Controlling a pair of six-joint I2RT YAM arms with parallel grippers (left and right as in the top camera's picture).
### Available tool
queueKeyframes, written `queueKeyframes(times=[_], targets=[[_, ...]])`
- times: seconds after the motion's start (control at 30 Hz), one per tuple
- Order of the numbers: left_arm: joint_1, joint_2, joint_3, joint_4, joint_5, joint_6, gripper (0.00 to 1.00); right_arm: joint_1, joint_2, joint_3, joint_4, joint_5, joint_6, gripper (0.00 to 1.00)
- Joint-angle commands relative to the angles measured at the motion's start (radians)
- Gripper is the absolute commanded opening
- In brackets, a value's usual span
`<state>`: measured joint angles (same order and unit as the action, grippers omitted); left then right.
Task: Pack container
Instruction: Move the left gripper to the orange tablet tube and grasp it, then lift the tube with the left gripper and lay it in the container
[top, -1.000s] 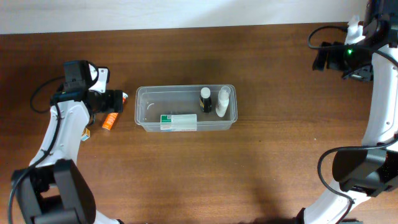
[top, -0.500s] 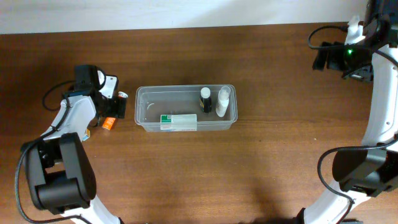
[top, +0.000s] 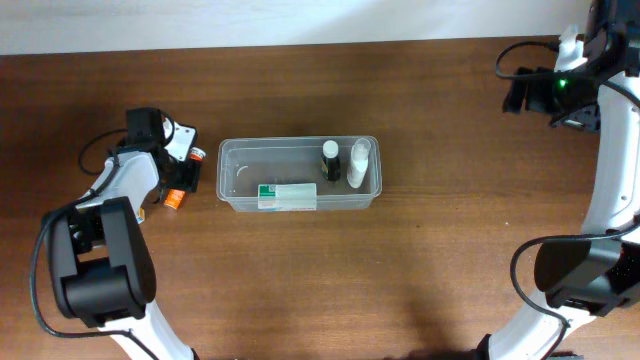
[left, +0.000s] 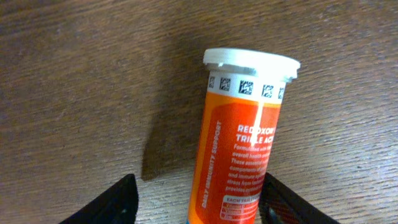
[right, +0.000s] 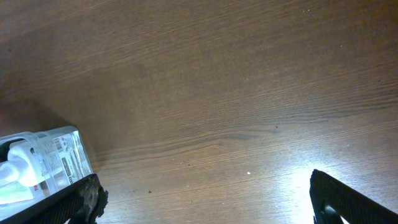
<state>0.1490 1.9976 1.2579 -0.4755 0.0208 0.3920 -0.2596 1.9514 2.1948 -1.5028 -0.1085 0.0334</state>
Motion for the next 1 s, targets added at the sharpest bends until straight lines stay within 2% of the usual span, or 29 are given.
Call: queueKeyframes(times=[0.0,0.07,0.1,0.5,0.97], targets=[[-0.004,0.049,0.004,0.008,-0.006,0.029,0.32,-0.003,-0.007,0.015,0.0,0.009,0.005,0.98],[-0.004,0.049,0.004,0.019,-0.006,0.029,0.18,-0.003,-0.007,0.015,0.0,0.009,0.005,0.98],[-0.004,0.049,0.004,0.022,-0.006,0.029,0.16,-0.003,-0.007,0.015,0.0,0.009,0.005,0.98],[-0.006,0.044,0.022,0.014,-0.006,0.017,0.16,-0.003,-0.007,0.015,0.0,0.009,0.005,0.98],[-0.063,-0.063,0.249,-0.17,-0.006,0.014,0.15,-0.003,-0.007,0.015,0.0,0.009,0.005,0.98]])
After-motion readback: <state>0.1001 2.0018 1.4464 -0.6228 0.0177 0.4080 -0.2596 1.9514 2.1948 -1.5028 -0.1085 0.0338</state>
